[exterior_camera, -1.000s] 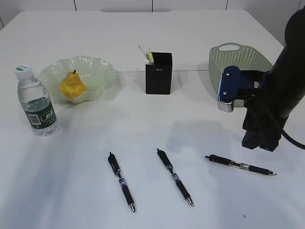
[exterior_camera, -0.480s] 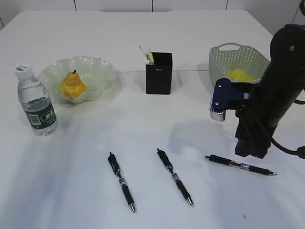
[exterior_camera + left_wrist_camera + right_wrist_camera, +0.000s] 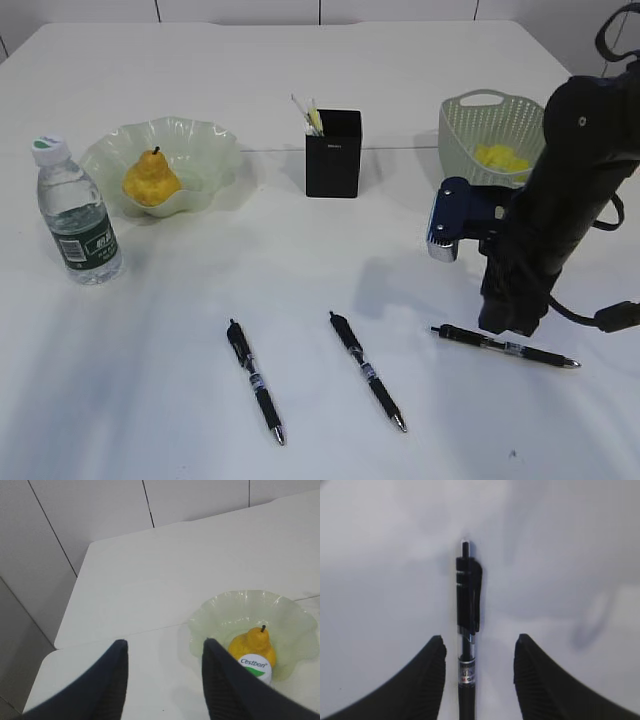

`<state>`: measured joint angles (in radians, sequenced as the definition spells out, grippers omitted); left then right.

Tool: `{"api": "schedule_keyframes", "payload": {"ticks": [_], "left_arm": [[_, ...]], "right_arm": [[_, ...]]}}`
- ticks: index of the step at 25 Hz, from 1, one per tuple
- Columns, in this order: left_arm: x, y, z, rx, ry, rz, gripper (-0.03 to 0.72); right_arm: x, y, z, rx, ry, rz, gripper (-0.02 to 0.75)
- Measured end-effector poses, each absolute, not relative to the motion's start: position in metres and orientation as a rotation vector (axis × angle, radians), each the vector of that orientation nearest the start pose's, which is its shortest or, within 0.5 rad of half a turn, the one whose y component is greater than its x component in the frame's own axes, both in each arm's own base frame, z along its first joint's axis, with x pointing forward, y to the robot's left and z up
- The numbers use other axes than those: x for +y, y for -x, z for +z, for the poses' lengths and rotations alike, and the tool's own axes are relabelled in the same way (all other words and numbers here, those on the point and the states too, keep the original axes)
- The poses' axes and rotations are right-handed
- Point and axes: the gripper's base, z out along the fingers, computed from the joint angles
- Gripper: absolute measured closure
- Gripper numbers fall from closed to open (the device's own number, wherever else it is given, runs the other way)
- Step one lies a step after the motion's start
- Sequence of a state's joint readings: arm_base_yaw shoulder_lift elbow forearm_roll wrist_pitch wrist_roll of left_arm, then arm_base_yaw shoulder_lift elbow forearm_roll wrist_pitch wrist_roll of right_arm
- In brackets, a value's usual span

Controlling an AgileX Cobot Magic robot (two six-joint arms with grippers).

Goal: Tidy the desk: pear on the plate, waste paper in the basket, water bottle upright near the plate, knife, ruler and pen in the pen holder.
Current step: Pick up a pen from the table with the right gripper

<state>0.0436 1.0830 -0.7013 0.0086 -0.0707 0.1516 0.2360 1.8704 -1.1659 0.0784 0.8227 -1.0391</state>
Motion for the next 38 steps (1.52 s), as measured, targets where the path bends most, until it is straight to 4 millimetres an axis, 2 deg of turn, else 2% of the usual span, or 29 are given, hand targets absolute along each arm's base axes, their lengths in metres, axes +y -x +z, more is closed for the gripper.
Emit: {"api": "schedule_keyframes", "payload": {"ticks": [9,23,38], "left_arm": [[0.010,-0.237,0.319,1.794,-0.105,0.145,0.347],[0.010,-0.237,0.318,1.796,-0.105,0.145,0.347],[0.010,-0.237,0.318,1.796,-0.105,0.145,0.347]], "right_arm": [[0.094,-0.357,0.160,2.452,1.679,0.043,0.399],[0.096,-0.355,0.157,2.485,1.668,0.099,0.399],[0.097,-0.355,0.136,2.537,1.689,0.144,0.399]]}}
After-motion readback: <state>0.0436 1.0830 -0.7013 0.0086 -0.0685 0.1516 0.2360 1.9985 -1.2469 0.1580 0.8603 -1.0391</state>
